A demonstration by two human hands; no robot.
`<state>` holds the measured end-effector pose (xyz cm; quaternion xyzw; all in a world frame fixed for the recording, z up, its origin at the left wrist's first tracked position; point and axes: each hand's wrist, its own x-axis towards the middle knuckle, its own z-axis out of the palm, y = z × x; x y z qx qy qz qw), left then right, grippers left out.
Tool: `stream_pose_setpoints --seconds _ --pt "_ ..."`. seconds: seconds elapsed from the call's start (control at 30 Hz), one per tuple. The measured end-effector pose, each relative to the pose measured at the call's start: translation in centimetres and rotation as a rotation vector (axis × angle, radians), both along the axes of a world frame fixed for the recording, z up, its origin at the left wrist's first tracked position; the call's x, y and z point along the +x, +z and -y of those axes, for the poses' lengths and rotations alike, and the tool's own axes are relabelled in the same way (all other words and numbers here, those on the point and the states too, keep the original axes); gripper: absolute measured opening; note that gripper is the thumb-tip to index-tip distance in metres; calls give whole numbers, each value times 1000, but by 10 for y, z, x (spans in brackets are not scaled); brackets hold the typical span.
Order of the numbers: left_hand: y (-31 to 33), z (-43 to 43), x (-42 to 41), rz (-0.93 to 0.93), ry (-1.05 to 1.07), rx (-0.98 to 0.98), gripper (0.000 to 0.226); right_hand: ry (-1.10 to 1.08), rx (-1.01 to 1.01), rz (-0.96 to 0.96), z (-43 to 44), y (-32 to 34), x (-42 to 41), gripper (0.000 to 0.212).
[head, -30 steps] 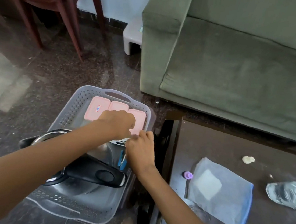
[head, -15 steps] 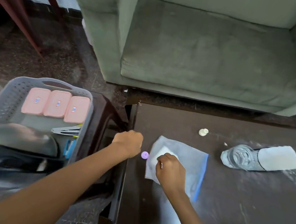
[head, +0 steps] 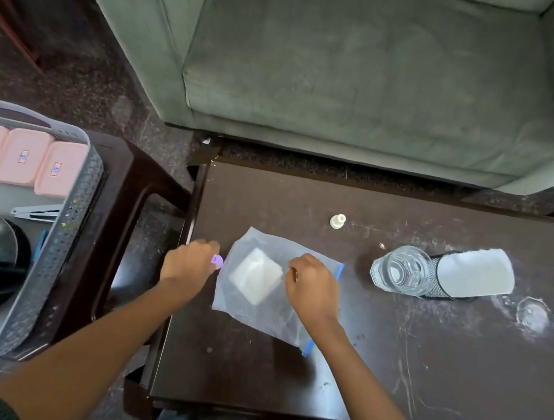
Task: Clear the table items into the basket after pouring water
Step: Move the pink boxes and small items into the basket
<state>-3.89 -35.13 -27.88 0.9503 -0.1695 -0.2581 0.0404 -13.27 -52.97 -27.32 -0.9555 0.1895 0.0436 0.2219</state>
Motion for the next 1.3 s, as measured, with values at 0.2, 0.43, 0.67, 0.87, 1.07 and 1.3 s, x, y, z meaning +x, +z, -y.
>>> stream_pose_setpoints --seconds 0.2,0.43,0.67,0.87,1.07,1.3 --pt "25 -9 16 138 1 -14 13 -187 -99 185 43 -6 36 21" --pt "38 -19 28 187 -44 -26 14 -322 -100 -96 70 -31 67 36" --pt "67 -27 43 185 -123 22 14 -220 -56 176 43 -8 81 27" --pt "164 -53 97 288 -251 185 22 -40 211 492 -59 44 146 22" --pt "237 -128 165 244 -176 236 26 203 381 596 -173 97 217 16" --pt "215 -273 222 179 100 62 20 385 470 509 -283 92 280 15"
